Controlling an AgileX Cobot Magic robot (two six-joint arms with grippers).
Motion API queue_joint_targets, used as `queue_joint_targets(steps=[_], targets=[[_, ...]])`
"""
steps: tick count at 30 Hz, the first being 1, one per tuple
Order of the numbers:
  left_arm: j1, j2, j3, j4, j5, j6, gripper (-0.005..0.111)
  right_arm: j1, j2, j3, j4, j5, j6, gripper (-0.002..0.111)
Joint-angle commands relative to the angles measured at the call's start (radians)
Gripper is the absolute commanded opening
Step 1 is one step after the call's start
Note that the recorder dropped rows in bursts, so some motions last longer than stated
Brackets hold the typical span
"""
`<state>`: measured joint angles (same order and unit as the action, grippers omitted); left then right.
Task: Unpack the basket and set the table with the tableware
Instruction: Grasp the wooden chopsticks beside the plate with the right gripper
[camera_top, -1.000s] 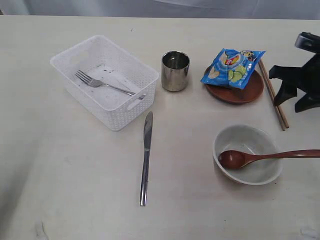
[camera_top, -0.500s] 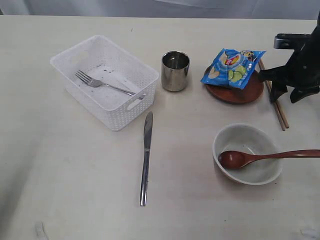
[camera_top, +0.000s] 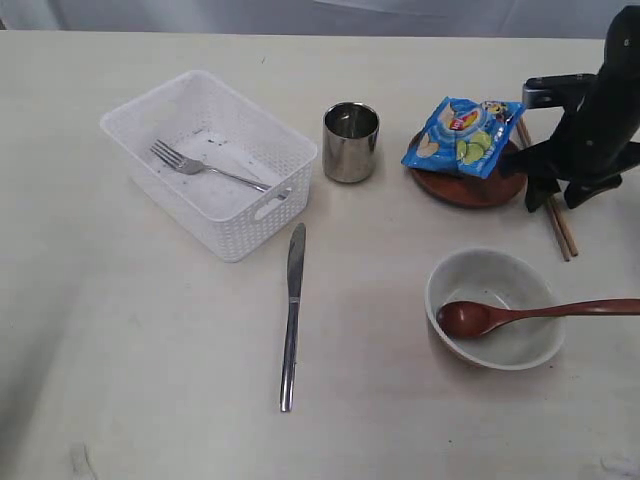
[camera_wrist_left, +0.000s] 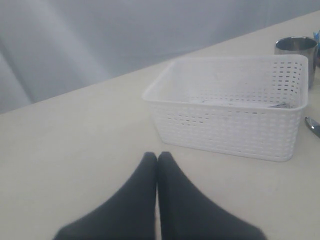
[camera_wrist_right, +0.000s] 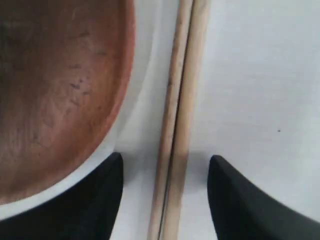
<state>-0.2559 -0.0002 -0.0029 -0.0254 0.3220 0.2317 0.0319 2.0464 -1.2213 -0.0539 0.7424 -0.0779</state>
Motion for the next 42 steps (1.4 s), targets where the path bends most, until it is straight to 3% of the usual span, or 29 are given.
queue_joint_targets(steps=[1,3,9,32,42], targets=[[-0.006,0.0,0.003,-0.005,0.001,-0.004,0.0,-0.001,0.039,0.0,-0.026,0.001,0.01,0.049],[-0.006,0.0,0.003,-0.005,0.001,-0.004,0.0,-0.001,0.043,0.0,-0.026,0.007,0.01,0.042],[-0.006,0.0,0.003,-0.005,0.001,-0.004,0.0,-0.001,0.042,0.0,-0.026,0.023,0.006,-0.001],[-0.006,0.0,0.003,-0.005,0.001,-0.004,0.0,-0.001,-0.091,0.002,-0.026,0.074,0.055,0.0],[-0.006,0.0,0.003,-0.005,0.001,-0.004,0.0,-0.001,-0.03,-0.002,-0.026,0.011,0.047,0.0]])
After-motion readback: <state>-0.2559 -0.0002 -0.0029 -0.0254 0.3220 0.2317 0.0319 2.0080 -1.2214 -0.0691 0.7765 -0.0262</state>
